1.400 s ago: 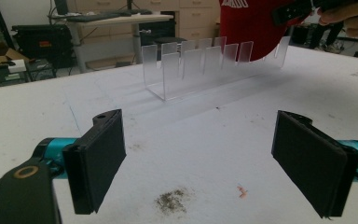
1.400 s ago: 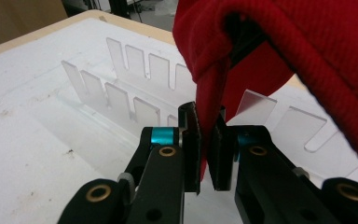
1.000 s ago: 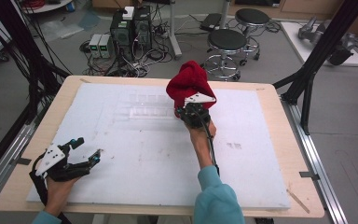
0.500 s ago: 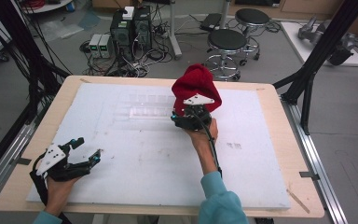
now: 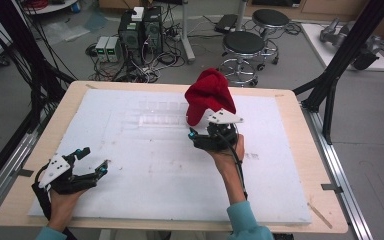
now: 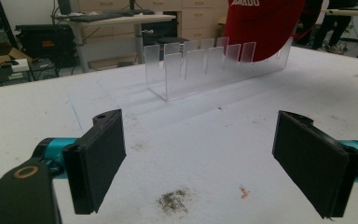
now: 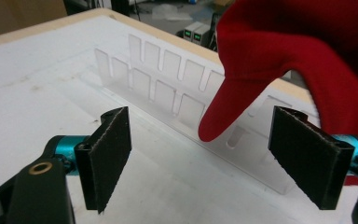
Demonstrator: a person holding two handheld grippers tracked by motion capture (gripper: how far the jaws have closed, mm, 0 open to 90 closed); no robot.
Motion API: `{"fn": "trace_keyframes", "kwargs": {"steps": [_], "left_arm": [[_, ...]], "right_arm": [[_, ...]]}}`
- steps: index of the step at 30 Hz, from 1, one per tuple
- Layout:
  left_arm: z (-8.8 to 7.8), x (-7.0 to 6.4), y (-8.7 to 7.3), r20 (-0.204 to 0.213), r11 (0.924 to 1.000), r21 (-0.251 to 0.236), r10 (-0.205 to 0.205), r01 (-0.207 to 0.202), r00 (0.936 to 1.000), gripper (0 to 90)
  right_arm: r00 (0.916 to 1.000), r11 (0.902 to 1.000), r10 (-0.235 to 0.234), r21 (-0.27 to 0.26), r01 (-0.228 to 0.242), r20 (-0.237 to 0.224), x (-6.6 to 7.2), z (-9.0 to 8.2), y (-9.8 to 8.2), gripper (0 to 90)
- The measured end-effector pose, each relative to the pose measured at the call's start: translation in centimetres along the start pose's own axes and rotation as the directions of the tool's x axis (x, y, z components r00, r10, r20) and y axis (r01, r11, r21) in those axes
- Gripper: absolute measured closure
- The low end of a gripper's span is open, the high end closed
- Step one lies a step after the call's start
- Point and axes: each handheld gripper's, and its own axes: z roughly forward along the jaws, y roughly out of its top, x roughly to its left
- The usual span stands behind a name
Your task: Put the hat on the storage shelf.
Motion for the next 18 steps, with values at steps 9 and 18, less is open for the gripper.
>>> {"fn": "trace_keyframes", "kwargs": {"steps": [9, 18], "left_arm": [[-0.1, 0.1, 0.0, -0.003, 1.0, -0.005, -0.005, 0.005, 1.0, 17.3], [-0.1, 0.0, -0.1, 0.0, 0.9998, -0.019, -0.006, 0.006, 1.0, 17.3]], "right_arm": [[1.0, 0.9915, 0.008, -0.13, -0.008, -0.004, 0.1, -5.5, -1.5, 11.1], [0.9983, 0.9554, 0.054, -0.292, -0.046, 0.02, -1.6, -9.4, -8.4, 10.7]]}}
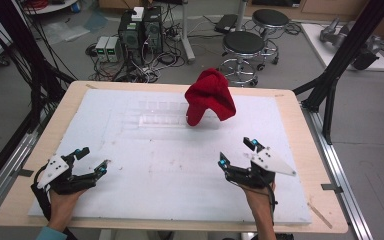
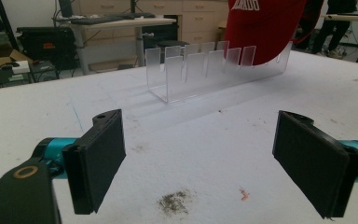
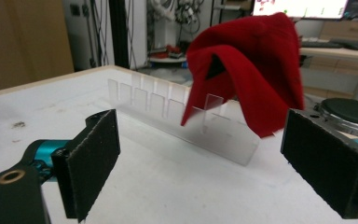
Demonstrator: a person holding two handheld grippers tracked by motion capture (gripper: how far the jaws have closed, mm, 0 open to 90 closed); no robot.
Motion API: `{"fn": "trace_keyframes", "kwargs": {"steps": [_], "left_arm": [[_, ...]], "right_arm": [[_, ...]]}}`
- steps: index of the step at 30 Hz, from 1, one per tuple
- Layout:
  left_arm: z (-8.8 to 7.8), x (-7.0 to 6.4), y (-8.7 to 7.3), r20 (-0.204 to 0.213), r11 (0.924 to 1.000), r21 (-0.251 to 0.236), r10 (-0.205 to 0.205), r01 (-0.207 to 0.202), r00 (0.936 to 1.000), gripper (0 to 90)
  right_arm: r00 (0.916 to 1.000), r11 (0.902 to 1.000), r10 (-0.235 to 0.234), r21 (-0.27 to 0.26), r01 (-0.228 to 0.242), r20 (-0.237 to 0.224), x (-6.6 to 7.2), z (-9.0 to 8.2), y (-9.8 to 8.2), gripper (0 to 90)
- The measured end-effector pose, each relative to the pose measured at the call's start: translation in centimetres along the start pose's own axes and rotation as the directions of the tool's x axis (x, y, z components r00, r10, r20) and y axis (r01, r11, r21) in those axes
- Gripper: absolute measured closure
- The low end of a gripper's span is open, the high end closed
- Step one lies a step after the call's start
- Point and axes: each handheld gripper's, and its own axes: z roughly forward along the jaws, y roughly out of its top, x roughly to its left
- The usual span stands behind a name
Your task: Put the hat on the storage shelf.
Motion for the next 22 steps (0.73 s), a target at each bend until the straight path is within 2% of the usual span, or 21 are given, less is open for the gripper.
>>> {"fn": "trace_keyframes", "kwargs": {"steps": [3, 4, 5, 8, 9, 15, 22], "left_arm": [[-0.1, 0.0, 0.0, -0.001, 1.0, -0.009, 0.003, -0.003, 1.0, 17.2], [-0.1, 0.0, 0.0, -0.001, 1.0, -0.009, 0.003, -0.003, 1.0, 17.2], [-0.1, 0.0, 0.0, 0.0, 0.9999, -0.011, 0.003, -0.003, 1.0, 17.2], [-0.2, 0.0, -0.1, -0.003, 0.9999, -0.013, 0.004, -0.004, 1.0, 17.3], [-0.2, 0.0, -0.1, -0.003, 0.9998, -0.015, 0.008, -0.008, 1.0, 17.3], [-0.2, 0.0, -0.1, -0.004, 0.9998, -0.021, -0.003, 0.003, 1.0, 17.2], [-0.3, 0.1, -0.1, -0.002, 0.9995, -0.027, -0.014, 0.014, 0.9999, 17.3]], "right_arm": [[0.9996, 0.9996, 0.007, -0.028, -0.006, 0.027, -0.6, -1.1, -2.4, 10.7], [0.9996, 0.9996, 0.007, -0.028, -0.006, 0.027, -0.6, -1.1, -2.4, 10.7], [0.9991, 0.9991, 0.014, -0.04, -0.012, 0.04, -0.8, -1.5, -3.7, 10.7], [0.9977, 0.9995, 0.015, -0.029, -0.013, 0.066, -1.0, -1.7, -5.1, 10.7], [0.9973, 0.9997, 0.001, -0.024, 0.001, 0.074, -1.1, -1.7, -5.4, 10.7], [0.9967, 1.0, -0.007, 0.004, 0.006, 0.081, -1.2, -1.3, -6.7, 10.7], [0.9957, 0.9989, 0.011, -0.046, -0.007, 0.092, -1.2, -1.7, -6.9, 10.7]]}}
